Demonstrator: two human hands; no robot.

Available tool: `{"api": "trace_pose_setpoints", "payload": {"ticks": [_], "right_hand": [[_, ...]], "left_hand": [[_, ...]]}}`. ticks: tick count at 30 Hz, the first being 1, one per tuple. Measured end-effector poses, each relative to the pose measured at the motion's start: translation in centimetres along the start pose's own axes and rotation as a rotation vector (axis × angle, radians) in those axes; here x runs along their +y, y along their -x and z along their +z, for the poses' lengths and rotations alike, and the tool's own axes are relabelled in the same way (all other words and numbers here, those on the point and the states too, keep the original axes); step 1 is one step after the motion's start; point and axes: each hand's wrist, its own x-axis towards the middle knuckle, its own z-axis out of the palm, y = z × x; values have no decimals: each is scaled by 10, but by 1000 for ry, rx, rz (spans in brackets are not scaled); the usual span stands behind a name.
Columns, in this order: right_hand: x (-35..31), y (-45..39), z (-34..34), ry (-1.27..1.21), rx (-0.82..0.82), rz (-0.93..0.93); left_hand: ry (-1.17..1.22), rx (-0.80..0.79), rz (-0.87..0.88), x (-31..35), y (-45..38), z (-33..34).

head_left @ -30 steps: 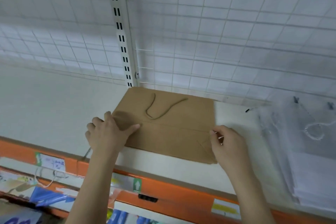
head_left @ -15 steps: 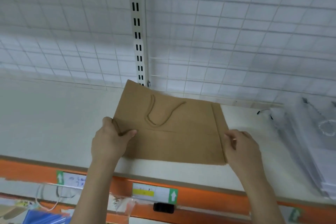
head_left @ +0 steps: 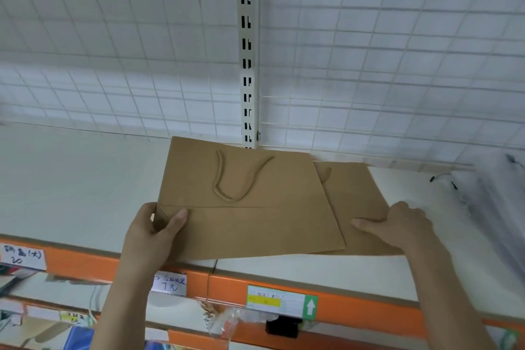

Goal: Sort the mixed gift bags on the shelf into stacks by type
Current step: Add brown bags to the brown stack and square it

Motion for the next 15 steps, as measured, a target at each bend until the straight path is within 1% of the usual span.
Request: {"api": "trace_pose_setpoints", "payload": {"ticks": [3,5,10,12,15], "right_hand": [[-3,-1,-7,-141,-55,-41],[-5,4,-8,-234,-42,-77],[3,21,-20,-342,130,-237],[16,30,-31,-424,179,-307],[41,40,-52,-595,293,-384]], "left_hand": [[86,-15,-17,1,3,-1],[147,-29,-28,5,4,1],[294,-112,-50,19,10,23],[357,-139,-60,28,14,35],[403,-172,-59,42,18,54]]}}
